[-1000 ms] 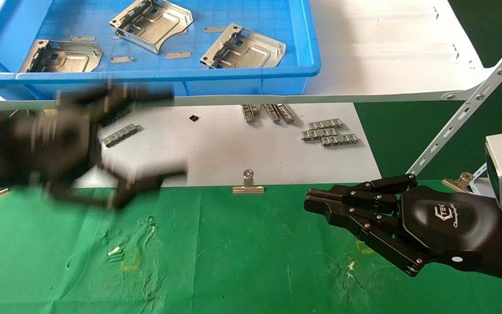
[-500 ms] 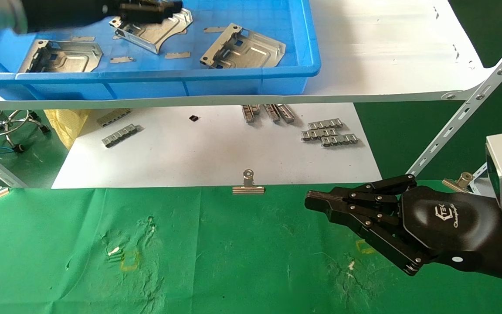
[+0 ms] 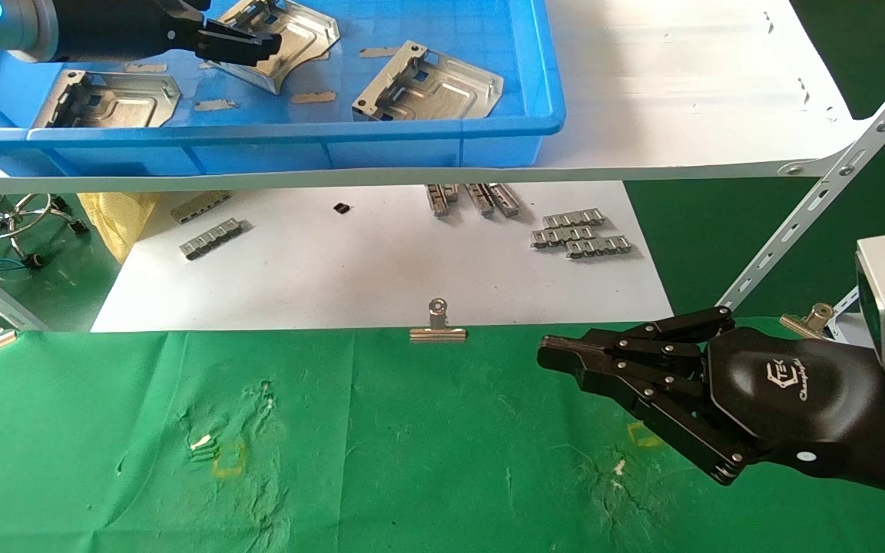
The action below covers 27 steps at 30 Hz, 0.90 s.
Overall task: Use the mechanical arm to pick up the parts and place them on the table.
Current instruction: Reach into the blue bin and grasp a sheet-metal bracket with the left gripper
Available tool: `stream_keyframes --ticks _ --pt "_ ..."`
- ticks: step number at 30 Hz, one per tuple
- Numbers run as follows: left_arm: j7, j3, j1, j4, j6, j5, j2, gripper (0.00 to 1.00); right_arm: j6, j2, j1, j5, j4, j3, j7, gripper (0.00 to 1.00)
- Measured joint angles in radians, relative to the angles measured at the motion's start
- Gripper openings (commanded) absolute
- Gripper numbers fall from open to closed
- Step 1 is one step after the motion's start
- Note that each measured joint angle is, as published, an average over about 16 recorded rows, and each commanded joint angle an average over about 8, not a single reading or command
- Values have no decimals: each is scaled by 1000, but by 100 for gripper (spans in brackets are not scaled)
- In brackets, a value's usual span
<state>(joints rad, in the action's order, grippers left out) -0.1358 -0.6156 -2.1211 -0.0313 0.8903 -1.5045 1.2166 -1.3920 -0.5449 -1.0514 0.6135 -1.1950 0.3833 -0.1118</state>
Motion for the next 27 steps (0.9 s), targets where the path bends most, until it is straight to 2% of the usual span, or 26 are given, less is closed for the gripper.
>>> stream_keyframes --ticks 1,27 --pt "-2 -1 -2 6 -1 -2 1 0 0 0 0 0 0 0 0 0" --pt "-58 -7 -6 40 -38 -10 10 0 0 0 0 0 0 0 0 0"
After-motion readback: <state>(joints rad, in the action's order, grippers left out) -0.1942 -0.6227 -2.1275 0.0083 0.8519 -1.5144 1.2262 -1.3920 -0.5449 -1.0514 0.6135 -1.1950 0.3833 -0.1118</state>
